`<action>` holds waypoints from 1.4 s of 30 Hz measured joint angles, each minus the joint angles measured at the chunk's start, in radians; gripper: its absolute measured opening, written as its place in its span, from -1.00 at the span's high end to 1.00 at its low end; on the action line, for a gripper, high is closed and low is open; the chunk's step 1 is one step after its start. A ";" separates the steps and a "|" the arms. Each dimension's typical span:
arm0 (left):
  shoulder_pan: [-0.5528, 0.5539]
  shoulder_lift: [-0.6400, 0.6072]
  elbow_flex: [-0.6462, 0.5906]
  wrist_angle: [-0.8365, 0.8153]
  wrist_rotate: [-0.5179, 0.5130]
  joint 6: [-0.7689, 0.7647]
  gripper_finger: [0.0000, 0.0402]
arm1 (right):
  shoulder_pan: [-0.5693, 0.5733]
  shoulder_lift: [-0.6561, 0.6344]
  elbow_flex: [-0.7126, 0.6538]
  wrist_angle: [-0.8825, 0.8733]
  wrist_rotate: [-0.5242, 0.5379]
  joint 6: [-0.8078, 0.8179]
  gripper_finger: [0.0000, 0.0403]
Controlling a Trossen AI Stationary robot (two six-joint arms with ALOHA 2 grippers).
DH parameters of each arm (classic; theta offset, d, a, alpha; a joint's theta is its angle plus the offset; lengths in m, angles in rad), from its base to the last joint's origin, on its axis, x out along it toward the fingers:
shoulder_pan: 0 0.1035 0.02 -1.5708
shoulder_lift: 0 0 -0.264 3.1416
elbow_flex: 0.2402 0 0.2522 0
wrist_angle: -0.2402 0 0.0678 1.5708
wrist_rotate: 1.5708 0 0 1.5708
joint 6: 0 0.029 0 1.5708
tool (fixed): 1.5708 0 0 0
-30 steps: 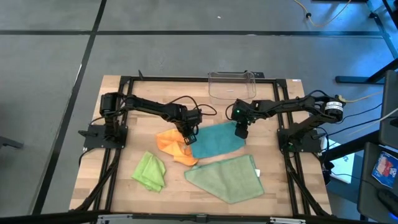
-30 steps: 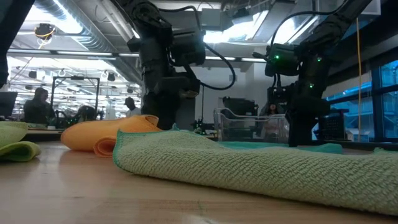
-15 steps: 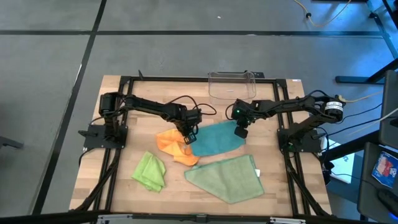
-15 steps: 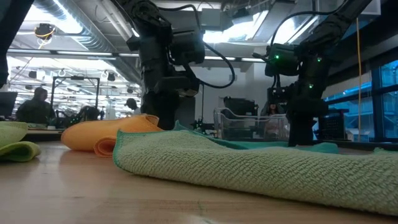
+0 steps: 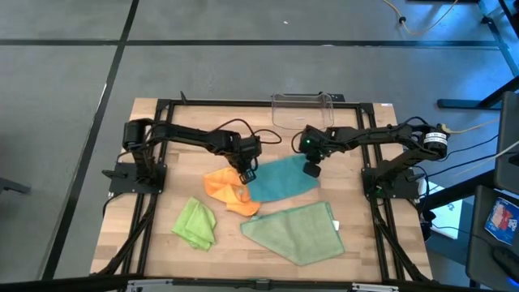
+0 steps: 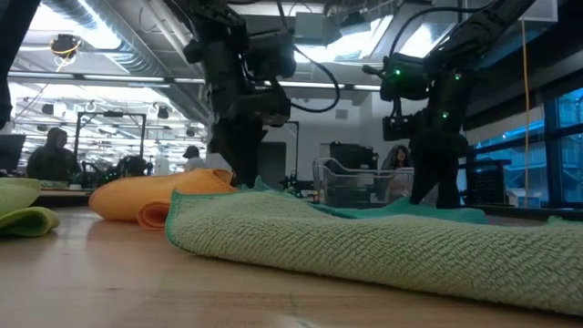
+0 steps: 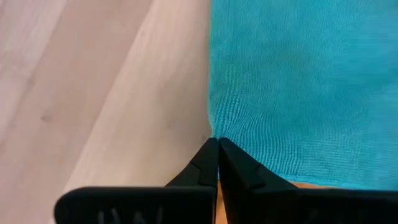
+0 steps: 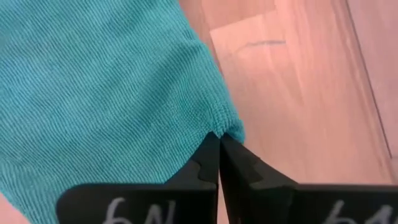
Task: Fold microfiber towels
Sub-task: Fold the blue microfiber cloth
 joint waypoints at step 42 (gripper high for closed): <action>0.001 -0.136 -0.001 -0.167 -0.070 0.027 0.65 | 0.354 0.008 -0.053 0.316 -0.079 -0.082 0.18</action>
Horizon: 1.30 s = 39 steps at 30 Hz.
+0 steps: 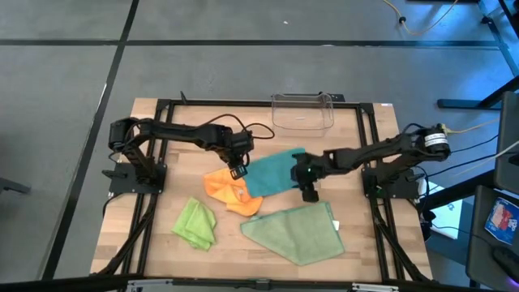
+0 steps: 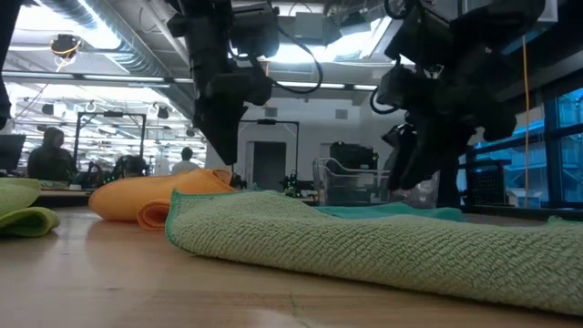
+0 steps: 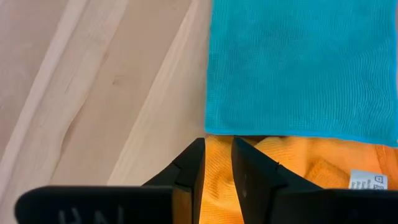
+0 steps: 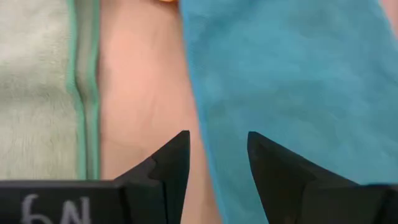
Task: Fold microfiber towels
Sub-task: Fold the blue microfiber cloth
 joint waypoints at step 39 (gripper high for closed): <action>-0.029 0.000 0.000 0.017 -0.096 -0.002 0.65 | 0.186 0.552 0.381 0.282 0.654 -0.124 0.25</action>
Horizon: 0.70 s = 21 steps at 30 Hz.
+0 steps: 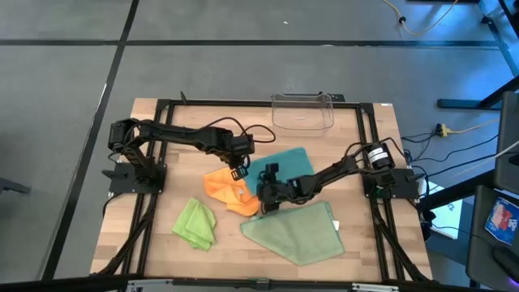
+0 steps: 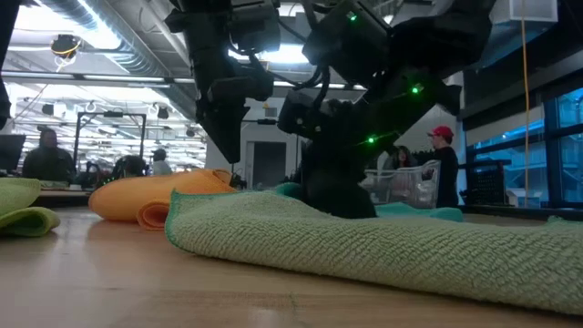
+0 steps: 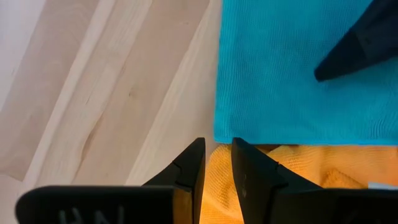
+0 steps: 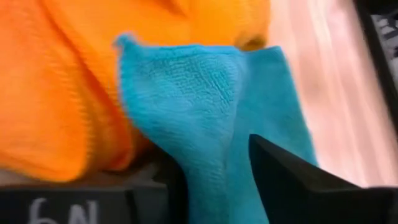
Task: Fold microfiber towels
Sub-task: Fold the blue microfiber cloth
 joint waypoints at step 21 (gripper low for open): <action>0.000 0.000 0.000 0.010 -0.004 0.001 0.65 | 0.000 -0.344 -0.001 -0.294 0.025 0.026 0.98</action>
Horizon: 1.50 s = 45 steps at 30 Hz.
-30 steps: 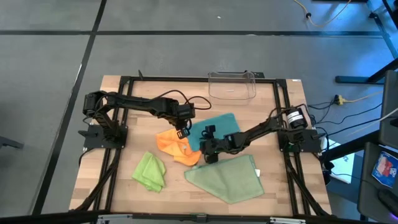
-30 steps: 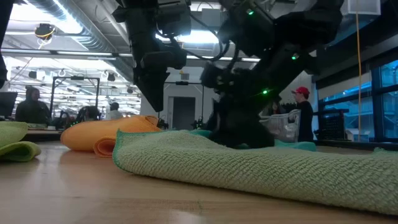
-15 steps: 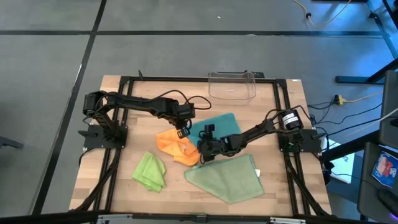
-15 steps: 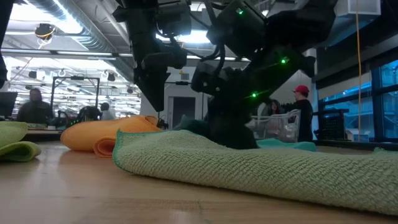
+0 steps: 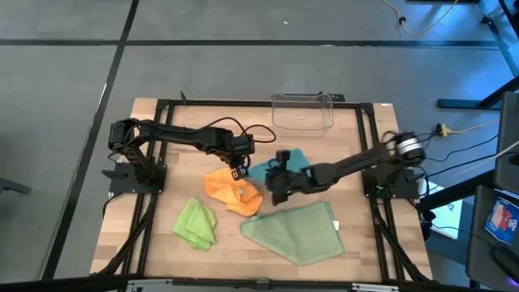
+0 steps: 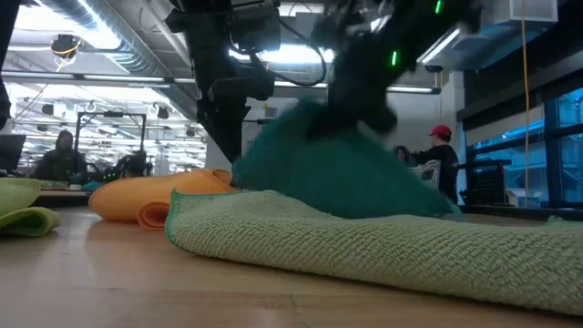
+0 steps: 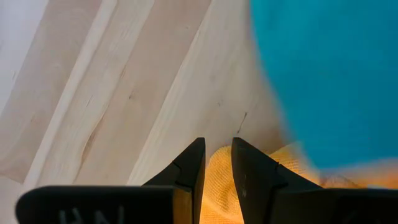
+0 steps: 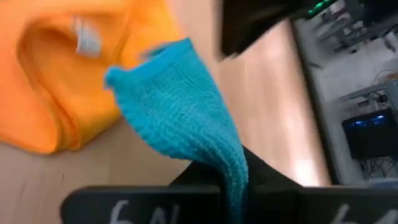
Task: Fold microfiber towels
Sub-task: Fold the blue microfiber cloth
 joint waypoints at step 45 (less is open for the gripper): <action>-0.270 -0.099 0.000 0.559 -0.205 0.314 0.02 | 0.033 -0.478 0.000 -0.278 0.092 0.151 0.99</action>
